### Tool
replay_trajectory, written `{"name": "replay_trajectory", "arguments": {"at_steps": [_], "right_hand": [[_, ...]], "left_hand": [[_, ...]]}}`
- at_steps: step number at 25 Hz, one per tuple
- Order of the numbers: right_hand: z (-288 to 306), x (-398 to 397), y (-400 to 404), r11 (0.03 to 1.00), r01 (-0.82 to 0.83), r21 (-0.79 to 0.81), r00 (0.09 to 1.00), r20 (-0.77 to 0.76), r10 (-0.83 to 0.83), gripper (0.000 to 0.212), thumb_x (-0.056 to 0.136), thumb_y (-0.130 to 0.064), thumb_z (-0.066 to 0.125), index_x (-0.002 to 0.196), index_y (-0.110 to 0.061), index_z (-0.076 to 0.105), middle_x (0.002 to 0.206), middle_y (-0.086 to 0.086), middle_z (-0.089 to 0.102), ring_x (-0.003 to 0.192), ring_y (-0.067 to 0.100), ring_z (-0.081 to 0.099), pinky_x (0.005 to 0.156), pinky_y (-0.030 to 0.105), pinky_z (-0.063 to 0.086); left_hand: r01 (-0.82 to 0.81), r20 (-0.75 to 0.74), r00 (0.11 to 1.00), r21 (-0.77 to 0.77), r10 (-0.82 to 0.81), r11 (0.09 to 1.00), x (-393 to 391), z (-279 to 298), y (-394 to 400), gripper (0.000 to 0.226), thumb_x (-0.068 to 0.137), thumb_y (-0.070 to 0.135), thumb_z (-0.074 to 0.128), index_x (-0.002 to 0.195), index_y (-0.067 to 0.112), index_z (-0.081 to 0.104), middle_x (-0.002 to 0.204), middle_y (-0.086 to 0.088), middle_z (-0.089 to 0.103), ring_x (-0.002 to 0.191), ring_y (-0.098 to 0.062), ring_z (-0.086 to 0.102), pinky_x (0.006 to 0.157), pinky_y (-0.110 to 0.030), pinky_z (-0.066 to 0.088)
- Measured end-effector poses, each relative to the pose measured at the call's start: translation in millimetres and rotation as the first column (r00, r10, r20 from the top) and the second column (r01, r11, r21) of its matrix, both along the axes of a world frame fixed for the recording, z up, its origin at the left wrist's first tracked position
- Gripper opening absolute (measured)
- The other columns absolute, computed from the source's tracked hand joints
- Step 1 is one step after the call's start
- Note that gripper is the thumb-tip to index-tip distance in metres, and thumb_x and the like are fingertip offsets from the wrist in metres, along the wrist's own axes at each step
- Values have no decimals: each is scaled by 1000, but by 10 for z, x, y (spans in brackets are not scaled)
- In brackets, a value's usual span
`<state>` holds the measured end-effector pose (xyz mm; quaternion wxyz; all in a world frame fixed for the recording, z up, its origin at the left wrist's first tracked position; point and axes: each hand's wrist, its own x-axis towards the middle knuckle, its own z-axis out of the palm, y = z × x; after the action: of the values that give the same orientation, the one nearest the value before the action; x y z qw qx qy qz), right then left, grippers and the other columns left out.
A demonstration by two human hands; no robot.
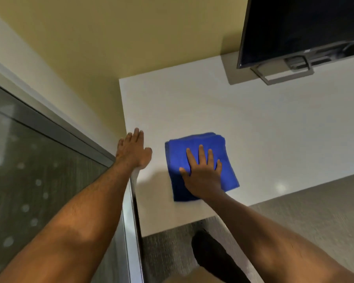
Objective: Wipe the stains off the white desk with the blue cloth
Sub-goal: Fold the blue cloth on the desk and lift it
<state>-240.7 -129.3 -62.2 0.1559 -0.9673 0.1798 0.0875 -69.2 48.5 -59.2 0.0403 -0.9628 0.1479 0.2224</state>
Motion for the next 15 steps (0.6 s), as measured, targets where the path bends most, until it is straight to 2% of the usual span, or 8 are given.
{"name": "replay_trajectory", "arguments": {"at_steps": [1, 3, 5, 6, 8, 10, 12, 15], "right_hand": [[19, -43, -55, 998, -57, 10, 998, -26, 57, 66, 91, -59, 35, 148, -37, 10, 161, 8, 5, 146, 34, 5, 112, 59, 10], [66, -47, -225, 992, -124, 31, 992, -9, 125, 61, 92, -52, 41, 145, -32, 18, 158, 7, 12, 144, 29, 13, 113, 55, 13], [163, 8, -456, 994, -88, 62, 990, 118, 80, 51, 91, -41, 50, 136, -23, 35, 149, 7, 32, 137, 27, 31, 110, 47, 24], [218, 47, -584, 996, -31, 89, 982, 189, 13, 44, 90, -35, 54, 129, -20, 42, 140, 7, 43, 129, 28, 41, 106, 45, 31], [323, 124, -825, 978, 147, 151, 949, 255, -182, 34, 88, -27, 58, 119, -16, 50, 122, 7, 56, 113, 28, 53, 95, 42, 41], [347, 219, -978, 937, 282, 204, 927, 195, -321, 36, 90, -26, 56, 124, -14, 50, 122, 8, 57, 112, 28, 53, 95, 42, 42], [318, 303, -1065, 925, 287, 250, 950, 52, -309, 45, 93, -27, 53, 134, -14, 43, 133, 10, 51, 121, 29, 47, 100, 43, 38], [273, 412, -1145, 946, 171, 275, 985, -55, -163, 51, 92, -25, 54, 139, -14, 37, 136, 11, 45, 123, 30, 43, 101, 42, 38]], "left_hand": [[-28, 17, 999, 16, 28, 999, -18, 83, -88, 70, 88, 44, 36, 149, 10, 25, 159, -13, 24, 144, -33, 27, 118, -50, 19], [-8, 202, 979, -64, 21, 998, -145, 214, -301, 46, 86, 33, 37, 116, 5, 58, 122, -17, 62, 111, -35, 58, 102, -49, 40], [57, 420, 905, -259, 59, 964, -449, 222, -464, 34, 92, 26, 41, 90, 2, 65, 88, -18, 67, 81, -35, 63, 79, -44, 51], [10, 433, 886, -375, 166, 927, -614, 241, -530, 31, 93, 28, 48, 90, 3, 67, 86, -17, 68, 79, -34, 64, 74, -41, 52], [-264, 218, 881, -508, 419, 820, -832, 324, -670, 33, 91, 37, 57, 101, 7, 68, 97, -11, 71, 89, -29, 64, 79, -40, 51], [-447, 57, 843, -477, 534, 757, -898, 316, -748, 37, 91, 42, 57, 106, 9, 66, 105, -8, 71, 95, -28, 63, 84, -41, 50], [-539, -62, 815, -446, 577, 714, -887, 306, -762, 39, 92, 43, 57, 108, 8, 63, 108, -10, 70, 96, -28, 63, 87, -42, 52], [-629, -249, 772, -427, 585, 649, -802, 298, -759, 52, 92, 43, 58, 129, 7, 52, 125, -14, 64, 112, -32, 60, 98, -48, 50]]}}
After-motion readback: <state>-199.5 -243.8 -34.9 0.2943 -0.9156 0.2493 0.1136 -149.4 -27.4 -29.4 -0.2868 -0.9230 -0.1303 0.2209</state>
